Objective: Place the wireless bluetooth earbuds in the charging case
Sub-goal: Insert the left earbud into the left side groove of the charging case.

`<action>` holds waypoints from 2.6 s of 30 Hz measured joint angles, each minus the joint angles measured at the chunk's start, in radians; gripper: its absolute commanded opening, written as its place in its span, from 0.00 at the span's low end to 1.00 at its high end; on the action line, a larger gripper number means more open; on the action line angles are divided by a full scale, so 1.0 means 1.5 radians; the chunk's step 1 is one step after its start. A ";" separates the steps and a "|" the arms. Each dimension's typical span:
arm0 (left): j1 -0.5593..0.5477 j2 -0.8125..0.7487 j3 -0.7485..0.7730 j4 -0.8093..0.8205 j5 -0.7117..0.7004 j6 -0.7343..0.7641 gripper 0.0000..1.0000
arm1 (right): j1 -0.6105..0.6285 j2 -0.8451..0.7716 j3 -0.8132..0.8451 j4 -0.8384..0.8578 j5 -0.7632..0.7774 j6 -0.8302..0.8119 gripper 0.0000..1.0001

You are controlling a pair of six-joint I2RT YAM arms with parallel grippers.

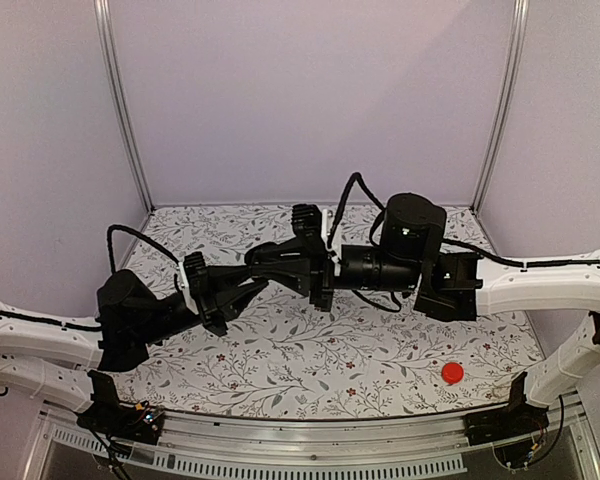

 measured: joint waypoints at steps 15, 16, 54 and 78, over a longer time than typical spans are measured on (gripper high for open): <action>-0.001 0.000 0.007 -0.003 -0.024 -0.001 0.20 | 0.009 0.031 0.010 0.015 0.084 0.003 0.14; -0.001 0.000 0.007 -0.003 -0.025 -0.001 0.20 | 0.010 0.033 0.011 0.016 0.086 0.003 0.14; -0.001 0.000 0.007 -0.002 -0.078 -0.010 0.22 | 0.017 0.041 0.008 0.039 0.181 0.042 0.16; -0.001 0.013 0.016 0.003 -0.085 -0.015 0.22 | 0.017 0.060 0.001 0.098 0.187 0.096 0.16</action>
